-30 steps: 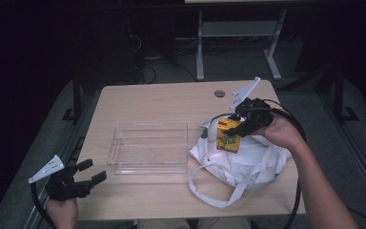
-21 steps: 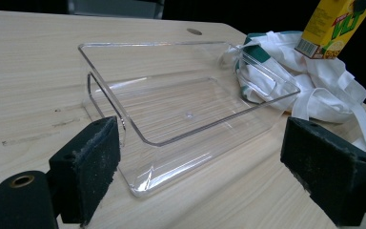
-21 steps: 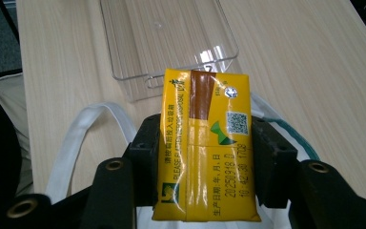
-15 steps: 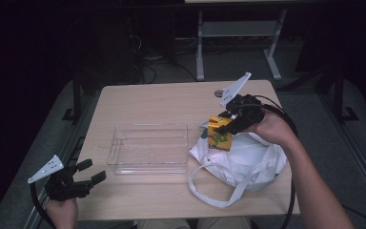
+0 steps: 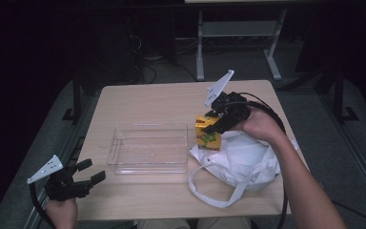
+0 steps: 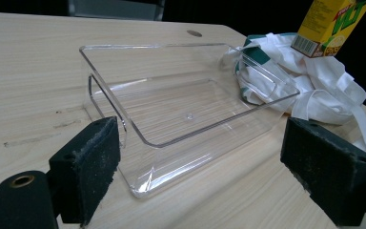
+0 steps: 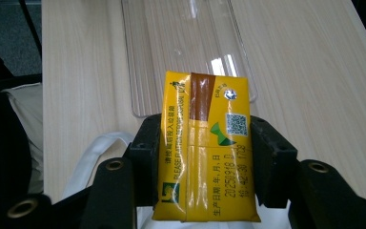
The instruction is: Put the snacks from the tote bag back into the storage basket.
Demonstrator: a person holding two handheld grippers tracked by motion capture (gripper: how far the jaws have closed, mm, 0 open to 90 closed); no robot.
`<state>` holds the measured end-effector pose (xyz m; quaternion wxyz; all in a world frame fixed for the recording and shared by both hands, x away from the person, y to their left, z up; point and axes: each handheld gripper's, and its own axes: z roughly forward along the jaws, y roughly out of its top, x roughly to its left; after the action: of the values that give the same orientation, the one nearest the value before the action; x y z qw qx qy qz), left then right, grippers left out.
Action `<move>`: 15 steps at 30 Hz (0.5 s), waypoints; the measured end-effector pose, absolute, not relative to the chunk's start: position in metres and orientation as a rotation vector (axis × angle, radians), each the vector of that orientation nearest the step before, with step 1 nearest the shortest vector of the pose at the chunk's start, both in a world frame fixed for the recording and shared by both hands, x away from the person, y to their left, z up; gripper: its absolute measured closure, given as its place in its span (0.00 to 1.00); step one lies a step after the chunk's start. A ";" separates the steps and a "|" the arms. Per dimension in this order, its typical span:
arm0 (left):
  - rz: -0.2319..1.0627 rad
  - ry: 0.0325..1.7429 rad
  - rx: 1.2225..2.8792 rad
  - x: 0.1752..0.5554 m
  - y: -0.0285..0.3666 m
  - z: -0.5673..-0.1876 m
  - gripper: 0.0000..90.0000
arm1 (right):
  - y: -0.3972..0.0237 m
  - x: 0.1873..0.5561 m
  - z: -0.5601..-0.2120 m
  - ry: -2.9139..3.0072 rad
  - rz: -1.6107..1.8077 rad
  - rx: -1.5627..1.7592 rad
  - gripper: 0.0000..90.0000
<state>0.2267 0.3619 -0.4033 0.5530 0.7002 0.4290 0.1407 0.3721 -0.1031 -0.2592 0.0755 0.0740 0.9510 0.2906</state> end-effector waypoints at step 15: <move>0.331 1.016 1.658 0.227 0.362 -0.403 0.14 | -0.070 0.374 -0.260 2.874 0.882 0.146 0.58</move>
<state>0.2269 0.3620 -0.4034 0.5516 0.7011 0.4296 0.1400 0.3741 -0.0696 -0.2598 0.0658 0.0485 0.9528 0.2923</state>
